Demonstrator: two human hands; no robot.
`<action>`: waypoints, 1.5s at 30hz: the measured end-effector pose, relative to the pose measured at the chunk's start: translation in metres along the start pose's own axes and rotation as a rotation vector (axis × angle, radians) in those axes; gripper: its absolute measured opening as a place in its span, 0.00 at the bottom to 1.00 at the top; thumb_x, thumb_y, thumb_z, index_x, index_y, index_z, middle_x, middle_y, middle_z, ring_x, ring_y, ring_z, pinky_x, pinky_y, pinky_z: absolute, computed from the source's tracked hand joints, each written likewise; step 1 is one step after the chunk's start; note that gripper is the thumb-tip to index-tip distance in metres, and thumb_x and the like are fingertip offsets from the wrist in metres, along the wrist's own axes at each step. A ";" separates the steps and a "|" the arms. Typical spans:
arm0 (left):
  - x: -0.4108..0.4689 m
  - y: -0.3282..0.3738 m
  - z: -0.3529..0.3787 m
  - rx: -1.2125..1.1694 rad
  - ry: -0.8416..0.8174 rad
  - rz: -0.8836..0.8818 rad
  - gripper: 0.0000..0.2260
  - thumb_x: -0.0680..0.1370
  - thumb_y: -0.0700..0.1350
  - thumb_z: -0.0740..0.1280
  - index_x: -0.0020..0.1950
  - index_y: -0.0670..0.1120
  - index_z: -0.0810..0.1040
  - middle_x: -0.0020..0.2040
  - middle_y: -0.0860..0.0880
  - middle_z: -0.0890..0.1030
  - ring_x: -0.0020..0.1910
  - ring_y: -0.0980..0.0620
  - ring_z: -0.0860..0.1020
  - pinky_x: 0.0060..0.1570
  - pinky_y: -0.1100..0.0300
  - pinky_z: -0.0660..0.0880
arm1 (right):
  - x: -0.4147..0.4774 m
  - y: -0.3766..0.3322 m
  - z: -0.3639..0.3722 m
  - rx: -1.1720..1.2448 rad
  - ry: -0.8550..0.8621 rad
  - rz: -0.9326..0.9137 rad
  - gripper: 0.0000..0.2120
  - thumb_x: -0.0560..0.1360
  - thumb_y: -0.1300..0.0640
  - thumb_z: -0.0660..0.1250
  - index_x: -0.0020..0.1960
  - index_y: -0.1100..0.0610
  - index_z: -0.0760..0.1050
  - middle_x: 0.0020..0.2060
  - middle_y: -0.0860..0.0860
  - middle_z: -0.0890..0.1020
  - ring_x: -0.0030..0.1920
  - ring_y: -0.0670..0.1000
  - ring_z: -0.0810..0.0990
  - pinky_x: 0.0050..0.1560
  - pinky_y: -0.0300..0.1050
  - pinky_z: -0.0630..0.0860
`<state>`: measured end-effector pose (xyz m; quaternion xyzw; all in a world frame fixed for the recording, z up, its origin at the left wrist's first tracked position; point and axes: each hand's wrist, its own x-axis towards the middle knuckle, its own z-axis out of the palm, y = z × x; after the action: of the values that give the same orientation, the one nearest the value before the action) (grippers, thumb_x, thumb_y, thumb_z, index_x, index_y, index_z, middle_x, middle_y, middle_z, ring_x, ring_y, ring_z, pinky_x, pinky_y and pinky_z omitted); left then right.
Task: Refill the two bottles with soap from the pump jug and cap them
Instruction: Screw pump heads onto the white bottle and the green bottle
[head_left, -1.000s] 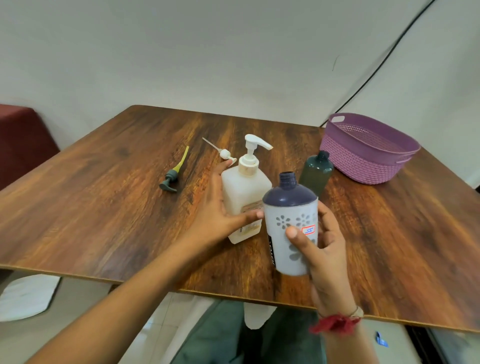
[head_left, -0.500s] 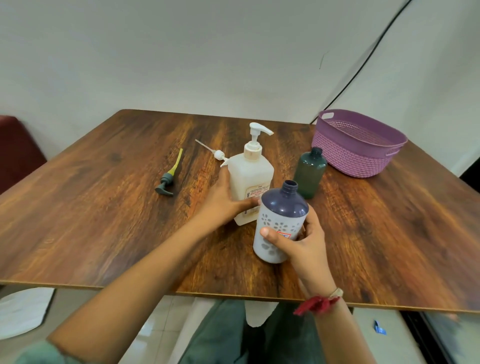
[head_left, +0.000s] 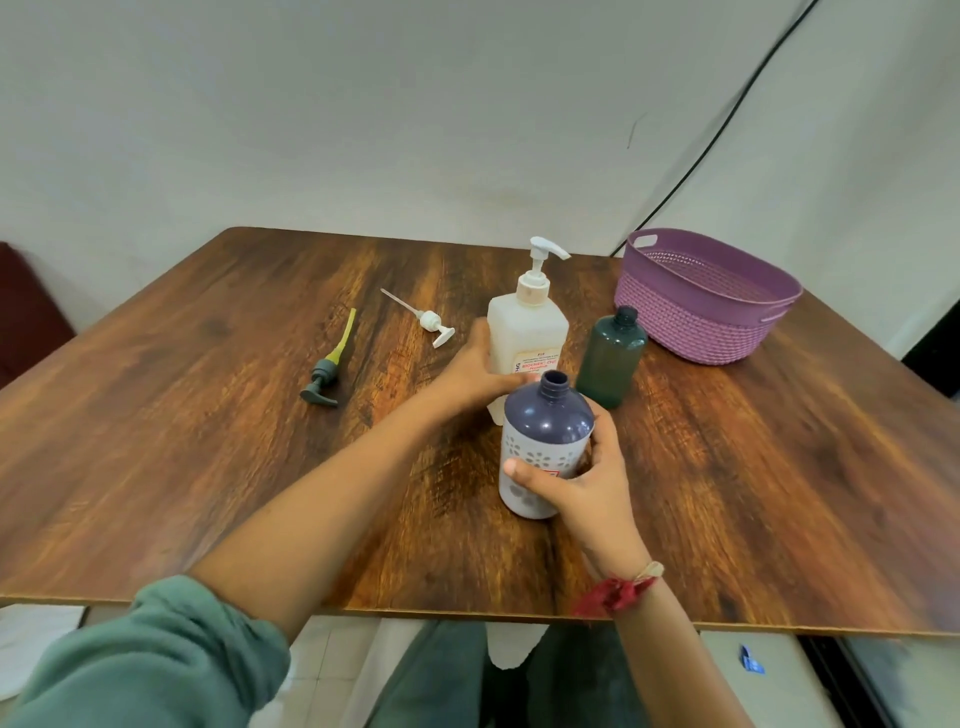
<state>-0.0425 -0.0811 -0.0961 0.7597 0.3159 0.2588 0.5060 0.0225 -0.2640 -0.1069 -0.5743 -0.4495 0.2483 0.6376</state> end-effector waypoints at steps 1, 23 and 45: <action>0.002 0.000 -0.001 0.000 -0.006 -0.003 0.40 0.65 0.51 0.76 0.69 0.50 0.56 0.66 0.47 0.70 0.65 0.47 0.71 0.61 0.43 0.73 | 0.002 0.001 0.001 -0.007 -0.002 -0.004 0.37 0.60 0.60 0.81 0.62 0.43 0.67 0.59 0.44 0.77 0.59 0.41 0.77 0.57 0.39 0.76; -0.094 -0.026 -0.036 -0.428 0.249 -0.012 0.13 0.80 0.52 0.58 0.57 0.45 0.75 0.55 0.43 0.79 0.55 0.46 0.78 0.51 0.56 0.75 | 0.023 0.013 0.057 -0.036 -0.076 -0.004 0.41 0.59 0.58 0.81 0.65 0.47 0.62 0.62 0.48 0.72 0.64 0.47 0.71 0.67 0.53 0.70; -0.096 -0.051 -0.106 0.389 0.721 -0.302 0.29 0.72 0.58 0.69 0.68 0.49 0.65 0.66 0.46 0.67 0.66 0.46 0.66 0.63 0.50 0.66 | 0.022 0.006 0.070 0.016 -0.244 0.118 0.57 0.51 0.44 0.82 0.70 0.37 0.51 0.71 0.48 0.65 0.71 0.49 0.65 0.71 0.56 0.64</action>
<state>-0.1930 -0.0734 -0.1136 0.6473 0.6228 0.3661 0.2431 -0.0260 -0.2085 -0.1106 -0.5601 -0.4872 0.3567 0.5672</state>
